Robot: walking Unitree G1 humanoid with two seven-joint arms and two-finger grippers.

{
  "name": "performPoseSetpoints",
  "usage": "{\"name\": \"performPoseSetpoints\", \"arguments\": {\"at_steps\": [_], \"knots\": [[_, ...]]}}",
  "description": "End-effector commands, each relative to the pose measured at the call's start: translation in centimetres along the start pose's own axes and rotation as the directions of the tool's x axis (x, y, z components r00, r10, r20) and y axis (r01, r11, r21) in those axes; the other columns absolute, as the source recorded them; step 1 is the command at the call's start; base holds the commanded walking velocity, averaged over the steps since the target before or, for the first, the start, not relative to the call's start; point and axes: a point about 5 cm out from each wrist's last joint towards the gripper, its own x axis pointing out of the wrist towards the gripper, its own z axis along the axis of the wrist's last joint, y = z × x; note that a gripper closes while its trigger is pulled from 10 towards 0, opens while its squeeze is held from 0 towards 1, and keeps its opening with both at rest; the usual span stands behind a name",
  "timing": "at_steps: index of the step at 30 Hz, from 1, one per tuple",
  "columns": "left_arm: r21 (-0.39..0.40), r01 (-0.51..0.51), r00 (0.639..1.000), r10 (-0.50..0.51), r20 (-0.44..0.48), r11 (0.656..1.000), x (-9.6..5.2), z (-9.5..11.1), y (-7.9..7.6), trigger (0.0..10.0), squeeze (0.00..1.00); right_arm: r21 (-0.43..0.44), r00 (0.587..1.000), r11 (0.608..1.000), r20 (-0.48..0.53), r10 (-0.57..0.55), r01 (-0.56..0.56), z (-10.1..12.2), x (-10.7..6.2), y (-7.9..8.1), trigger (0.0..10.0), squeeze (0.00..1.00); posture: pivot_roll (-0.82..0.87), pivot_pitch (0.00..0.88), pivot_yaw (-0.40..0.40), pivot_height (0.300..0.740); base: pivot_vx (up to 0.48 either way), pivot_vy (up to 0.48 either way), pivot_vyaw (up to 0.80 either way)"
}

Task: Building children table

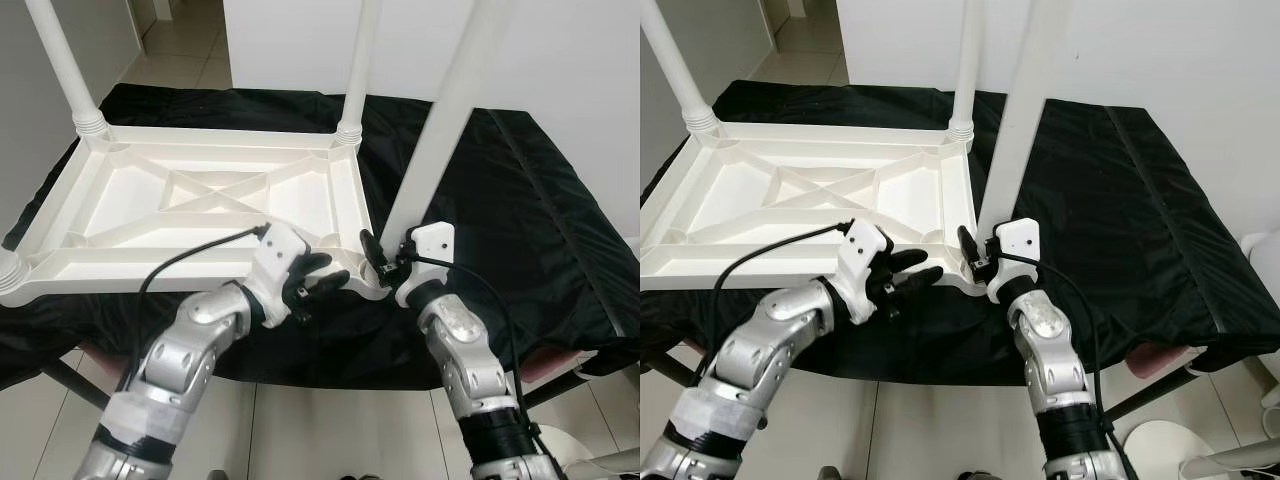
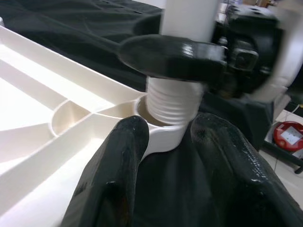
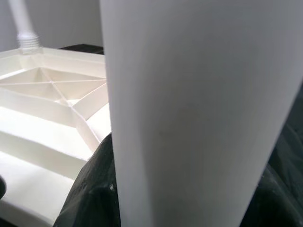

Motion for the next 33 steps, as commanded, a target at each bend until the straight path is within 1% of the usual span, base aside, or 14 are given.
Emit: {"name": "performPoseSetpoints", "arguments": {"at_steps": [1,2,3,7,10,11,13,14,16,21,22,28,33], "knots": [[0.009,0.055,0.998,-0.055,-0.007,0.998,0.0,0.2,-0.6,10.0,0.0,0.01,0.999,1.0,-0.048,0.025,-0.025,-1.0,-0.2,-0.3,10.0,0.0,0.03,0.075,-0.051,0.74,0.0,0.0,0.0],[0.006,0.049,0.999,-0.049,-0.006,0.999,0.0,0.2,-0.6,10.0,0.0,0.01,0.998,0.999,-0.053,0.037,-0.036,-1.1,-0.2,-0.3,10.0,0.0,0.03,0.075,-0.051,0.74,0.0,0.0,0.0],[-0.007,0.046,0.999,-0.046,-0.007,0.999,0.0,0.2,-0.6,10.0,0.0,-0.01,0.996,0.998,-0.062,0.061,-0.062,-1.2,-0.1,-0.3,10.0,0.0,0.03,0.077,-0.049,0.74,0.0,0.0,0.0],[-0.02,0.046,0.999,-0.047,-0.009,0.999,-0.1,0.3,-0.6,10.0,0.0,-0.029,0.994,0.996,-0.073,0.078,-0.08,-1.3,0.2,-0.6,10.0,0.0,0.03,0.083,-0.047,0.74,0.0,0.0,0.0],[-0.022,0.041,0.999,-0.042,-0.009,0.999,-0.2,0.4,-0.6,10.0,0.0,-0.074,0.987,0.988,-0.099,0.124,-0.132,-1.3,0.5,-1.0,10.0,0.0,0.03,0.088,-0.043,0.74,0.0,0.0,0.0],[-0.022,0.041,0.999,-0.042,-0.009,0.999,-0.2,0.4,-0.6,10.0,0.0,-0.074,0.987,0.988,-0.099,0.124,-0.132,-1.3,0.5,-1.0,10.0,0.0,0.03,0.088,-0.043,0.74,0.0,0.0,0.0],[-0.024,0.032,0.999,-0.032,-0.006,0.999,-0.2,0.6,-0.5,10.0,0.0,-0.103,0.98,0.978,-0.108,0.169,-0.18,-1.2,0.4,-1.0,10.0,0.0,0.04,0.097,-0.044,0.74,0.0,0.0,0.0],[-0.024,0.032,0.999,-0.032,-0.006,0.999,-0.2,0.6,-0.5,10.0,0.0,-0.103,0.98,0.978,-0.108,0.169,-0.18,-1.2,0.4,-1.0,10.0,0.0,0.04,0.097,-0.044,0.74,0.0,0.0,0.0],[-0.026,0.028,1.0,-0.028,-0.004,0.999,-0.3,0.7,-0.4,10.0,0.0,-0.12,0.973,0.969,-0.111,0.203,-0.216,-1.2,0.2,-1.0,10.0,0.0,0.04,0.098,-0.043,0.74,0.0,0.0,0.0],[-0.029,0.018,1.0,-0.018,-0.003,0.999,-0.5,0.9,-0.3,10.0,0.0,-0.114,0.956,0.951,-0.106,0.275,-0.286,-1.4,-0.3,-0.6,10.0,0.0,0.04,0.099,-0.039,0.74,0.0,0.0,0.0],[-0.034,0.016,1.0,-0.016,0.0,0.999,-0.4,1.1,-0.3,10.0,0.0,-0.093,0.954,0.952,-0.097,0.282,-0.291,-1.6,-0.4,-0.6,10.0,0.0,0.04,0.099,-0.038,0.74,0.0,0.0,0.0],[-0.035,0.016,1.0,-0.016,0.001,0.999,-0.4,1.2,-0.4,10.0,0.0,-0.087,0.955,0.953,-0.084,0.284,-0.291,-1.6,-0.4,-0.6,10.0,0.0,0.04,0.1,-0.035,0.74,0.0,0.0,0.0],[-0.033,0.017,1.0,-0.017,0.004,0.999,-0.3,1.4,-0.4,10.0,0.0,-0.056,0.955,0.955,-0.067,0.288,-0.292,-2.0,-0.5,-0.1,10.0,0.0,0.04,0.1,-0.034,0.74,0.0,0.0,0.0]]}}
